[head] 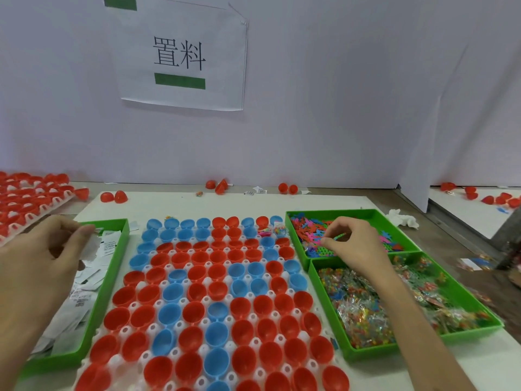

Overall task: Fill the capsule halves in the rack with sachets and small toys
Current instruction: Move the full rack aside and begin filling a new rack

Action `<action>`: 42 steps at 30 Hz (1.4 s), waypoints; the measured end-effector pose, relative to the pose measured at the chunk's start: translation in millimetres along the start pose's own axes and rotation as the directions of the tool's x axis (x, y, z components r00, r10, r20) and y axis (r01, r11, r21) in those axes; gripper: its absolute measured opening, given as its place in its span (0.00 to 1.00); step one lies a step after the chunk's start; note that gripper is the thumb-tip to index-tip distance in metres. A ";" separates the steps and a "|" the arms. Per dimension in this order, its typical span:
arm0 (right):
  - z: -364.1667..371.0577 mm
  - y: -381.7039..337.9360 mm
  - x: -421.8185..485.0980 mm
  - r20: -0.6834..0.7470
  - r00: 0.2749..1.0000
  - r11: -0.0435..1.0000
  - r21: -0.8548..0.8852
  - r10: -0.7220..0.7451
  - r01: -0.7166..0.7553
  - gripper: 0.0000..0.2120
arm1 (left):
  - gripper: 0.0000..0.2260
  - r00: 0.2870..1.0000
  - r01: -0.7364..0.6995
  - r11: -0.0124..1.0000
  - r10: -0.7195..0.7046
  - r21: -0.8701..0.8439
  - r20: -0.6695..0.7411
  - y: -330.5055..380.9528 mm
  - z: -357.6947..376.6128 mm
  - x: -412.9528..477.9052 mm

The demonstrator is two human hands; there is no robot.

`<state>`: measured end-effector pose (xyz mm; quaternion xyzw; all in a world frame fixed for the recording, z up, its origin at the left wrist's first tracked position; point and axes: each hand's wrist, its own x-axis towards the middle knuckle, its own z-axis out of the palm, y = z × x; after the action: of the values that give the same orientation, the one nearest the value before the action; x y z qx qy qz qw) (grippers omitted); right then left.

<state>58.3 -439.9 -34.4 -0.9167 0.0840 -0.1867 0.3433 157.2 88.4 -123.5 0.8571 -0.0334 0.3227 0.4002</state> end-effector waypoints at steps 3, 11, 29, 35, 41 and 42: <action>-0.2 0.2 -0.3 -0.016 1.000 1.000 0.008 -0.004 0.004 0.10 | 0.15 0.995 0.021 0.996 -0.013 -0.086 0.099 39.7 -1.4 -7.7; -2.6 -8.8 -3.7 -0.117 0.992 0.986 0.150 -0.052 0.069 0.02 | 0.11 0.988 -0.096 0.981 0.115 -0.171 0.105 118.6 8.8 -33.8; 42.3 -103.2 -75.3 0.122 0.911 0.711 0.668 -0.395 0.219 0.08 | 0.17 0.754 0.269 0.744 0.233 -0.612 0.614 224.6 12.5 -81.5; 45.2 -111.1 -88.3 0.148 0.900 0.680 0.707 -0.411 0.194 0.09 | 0.05 0.697 0.328 0.720 0.252 -0.611 0.671 236.7 15.8 -87.6; 40.8 -115.8 -93.1 0.157 0.880 0.724 0.641 -0.449 0.255 0.11 | 0.12 0.750 0.387 0.687 0.153 -0.615 0.643 239.4 16.6 -87.8; 40.8 -116.3 -94.0 0.145 0.872 0.738 0.607 -0.467 0.295 0.11 | 0.12 0.752 0.397 0.681 0.144 -0.616 0.643 238.5 16.5 -88.2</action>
<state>-8.6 -301.7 -12.7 -0.7866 -0.2177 -0.1345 0.5619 21.0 -102.6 -23.9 0.6846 -0.2292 -0.0637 0.6890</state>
